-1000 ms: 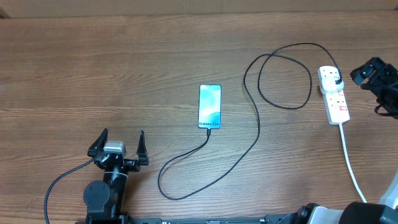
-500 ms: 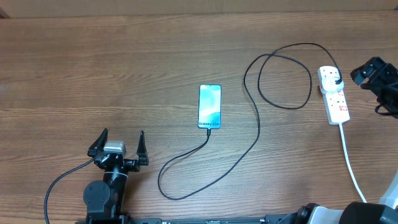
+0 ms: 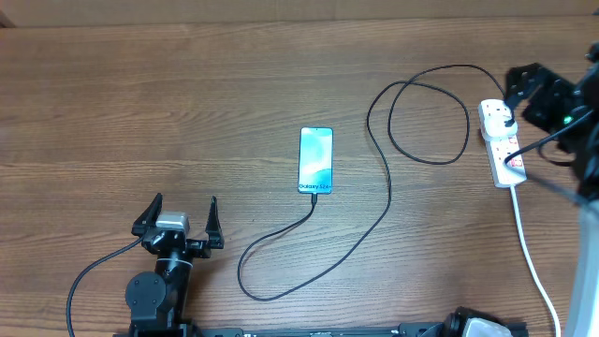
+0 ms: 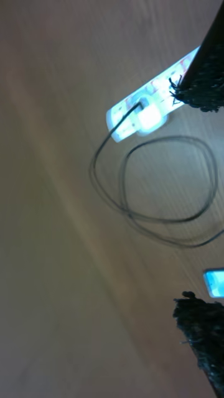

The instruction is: Plug charger to phone and switch on socket

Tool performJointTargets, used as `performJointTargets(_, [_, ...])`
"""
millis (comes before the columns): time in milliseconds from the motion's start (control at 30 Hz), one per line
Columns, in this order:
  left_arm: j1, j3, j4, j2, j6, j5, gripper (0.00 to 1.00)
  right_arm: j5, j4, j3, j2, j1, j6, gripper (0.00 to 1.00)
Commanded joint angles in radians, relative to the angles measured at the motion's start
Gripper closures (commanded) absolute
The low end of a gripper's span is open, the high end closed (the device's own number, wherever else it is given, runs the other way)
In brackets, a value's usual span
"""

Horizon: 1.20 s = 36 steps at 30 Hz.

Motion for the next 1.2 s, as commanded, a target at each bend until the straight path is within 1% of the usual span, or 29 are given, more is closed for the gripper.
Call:
performJointTargets(0, [0.007,-0.003,-0.002,-0.010,0.001,0.010,0.01,0.003,0.142,-0.171,-0.094,0.067,0.004,0.00])
performJointTargets(233, [0.007,-0.003,-0.002,-0.010,0.001,0.010,0.01,0.003,0.621,-0.570,-0.314,0.203,0.004,0.00])
performJointTargets(533, [0.007,-0.003,-0.002,-0.010,0.001,0.010,0.01,0.003,1.174,-1.054,-0.592,0.283,0.004,0.00])
performJointTargets(700, [0.007,-0.003,-0.002,-0.010,0.001,0.010,0.00,0.012,1.366,-1.241,-0.714,0.300,0.004,0.00])
performJointTargets(800, [0.007,-0.003,-0.002,-0.010,0.001,0.010,0.00,0.015,1.403,-1.324,-0.787,0.301,0.004,0.00])
performJointTargets(933, [0.007,-0.003,-0.002,-0.010,0.001,0.010,0.00,0.015,1.372,-1.395,-0.890,0.301,0.003,0.00])
performJointTargets(1033, [0.007,-0.003,-0.002,-0.010,0.001,0.010,0.00,0.045,1.217,-1.392,-0.964,0.305,0.004,0.00])
performJointTargets(1167, [0.007,-0.003,-0.002,-0.010,0.001,0.010,0.01,0.064,1.085,-1.392,-1.015,0.305,0.003,0.00])
